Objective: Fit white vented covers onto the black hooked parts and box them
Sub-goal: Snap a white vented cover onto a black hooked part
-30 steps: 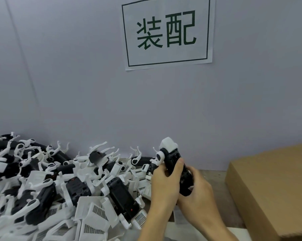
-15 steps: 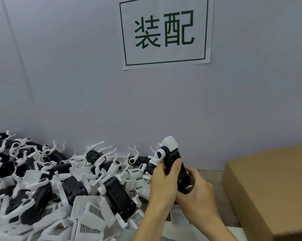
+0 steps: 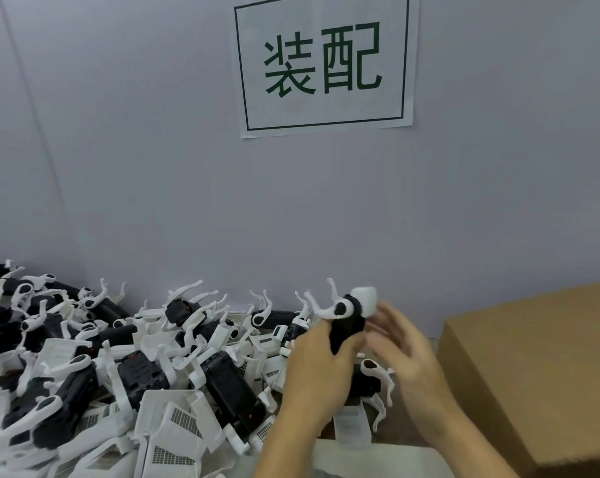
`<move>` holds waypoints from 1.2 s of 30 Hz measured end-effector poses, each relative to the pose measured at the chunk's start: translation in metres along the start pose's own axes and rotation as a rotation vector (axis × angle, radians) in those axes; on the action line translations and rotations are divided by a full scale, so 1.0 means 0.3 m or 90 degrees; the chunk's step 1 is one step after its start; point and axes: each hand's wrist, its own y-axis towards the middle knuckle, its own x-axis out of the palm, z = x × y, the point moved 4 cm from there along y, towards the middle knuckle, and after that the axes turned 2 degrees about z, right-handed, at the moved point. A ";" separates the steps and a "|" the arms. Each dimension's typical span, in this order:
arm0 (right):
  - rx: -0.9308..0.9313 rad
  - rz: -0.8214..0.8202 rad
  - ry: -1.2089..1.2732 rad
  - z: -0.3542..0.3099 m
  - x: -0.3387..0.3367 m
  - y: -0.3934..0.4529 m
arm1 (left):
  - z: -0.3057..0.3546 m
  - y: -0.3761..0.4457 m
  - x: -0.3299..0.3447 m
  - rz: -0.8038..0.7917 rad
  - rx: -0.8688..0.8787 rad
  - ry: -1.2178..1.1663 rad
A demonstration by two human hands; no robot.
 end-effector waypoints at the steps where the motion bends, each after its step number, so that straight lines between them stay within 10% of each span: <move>1: 0.012 0.007 0.044 -0.010 -0.014 0.011 | 0.014 -0.006 0.007 -0.038 0.038 0.072; 7: 0.042 0.169 0.013 -0.001 -0.079 0.033 | 0.073 -0.060 0.088 -0.158 0.140 0.274; 22: 0.016 0.230 0.000 0.002 -0.061 0.024 | 0.065 -0.057 0.077 -0.089 0.117 0.259; 32: 0.117 0.164 0.036 0.031 -0.056 0.024 | 0.006 0.003 -0.031 0.067 -0.324 -0.592; 36: 0.164 0.061 -0.108 0.034 -0.019 0.013 | -0.004 0.011 -0.038 0.061 -0.311 -0.551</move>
